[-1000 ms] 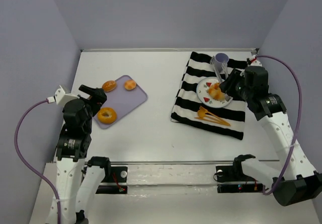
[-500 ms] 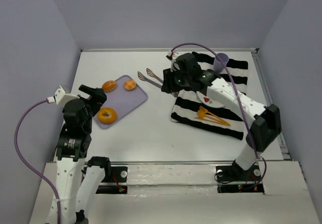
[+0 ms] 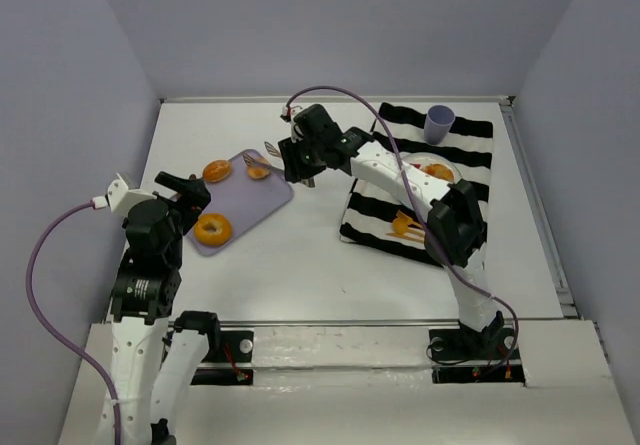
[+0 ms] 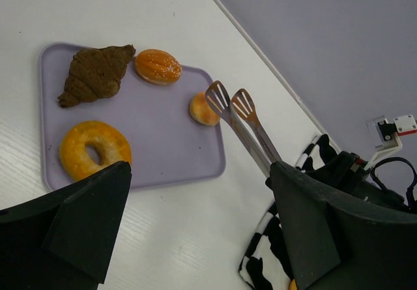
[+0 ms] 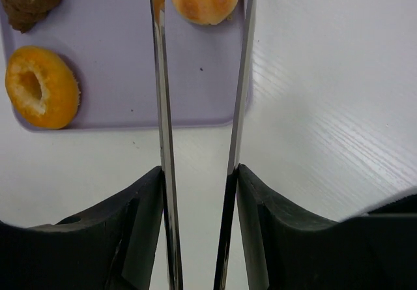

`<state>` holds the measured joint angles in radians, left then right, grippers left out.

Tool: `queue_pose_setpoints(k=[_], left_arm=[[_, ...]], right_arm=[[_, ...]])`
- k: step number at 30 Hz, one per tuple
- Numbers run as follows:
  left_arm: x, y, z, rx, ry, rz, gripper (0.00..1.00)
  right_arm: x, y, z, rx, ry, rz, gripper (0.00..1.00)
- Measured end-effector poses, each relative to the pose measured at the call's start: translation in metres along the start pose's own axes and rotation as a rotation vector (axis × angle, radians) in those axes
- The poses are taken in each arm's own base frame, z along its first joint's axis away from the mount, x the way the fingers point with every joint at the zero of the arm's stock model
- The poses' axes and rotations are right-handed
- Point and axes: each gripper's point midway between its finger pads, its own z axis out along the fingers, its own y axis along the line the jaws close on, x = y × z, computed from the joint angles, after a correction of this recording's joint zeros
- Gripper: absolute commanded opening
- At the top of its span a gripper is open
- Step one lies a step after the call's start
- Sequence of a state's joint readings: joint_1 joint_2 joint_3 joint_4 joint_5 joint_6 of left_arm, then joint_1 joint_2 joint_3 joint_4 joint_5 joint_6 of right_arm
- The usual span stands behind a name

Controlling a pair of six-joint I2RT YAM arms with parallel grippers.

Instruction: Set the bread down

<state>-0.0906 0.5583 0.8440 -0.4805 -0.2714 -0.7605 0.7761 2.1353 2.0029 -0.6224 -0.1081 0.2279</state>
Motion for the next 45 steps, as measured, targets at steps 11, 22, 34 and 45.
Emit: queue_pose_setpoints(k=[11,22,34,45], left_arm=[[0.0,0.0,0.0,-0.002,0.002,0.001,0.99],[0.001,0.001,0.0,-0.002,0.002,0.001,0.99],[0.001,0.001,0.0,-0.002,0.002,0.001,0.99],[0.001,0.001,0.0,-0.002,0.002,0.001,0.99]], right_arm=[[0.004,-0.002,0.02,0.07,0.025,-0.043,0.54],[0.023,0.002,0.029,0.06,0.086,-0.065,0.49],[0.017,0.001,0.025,0.14,0.06,-0.097,0.33],[0.007,0.0,0.021,0.178,0.024,-0.094,0.26]])
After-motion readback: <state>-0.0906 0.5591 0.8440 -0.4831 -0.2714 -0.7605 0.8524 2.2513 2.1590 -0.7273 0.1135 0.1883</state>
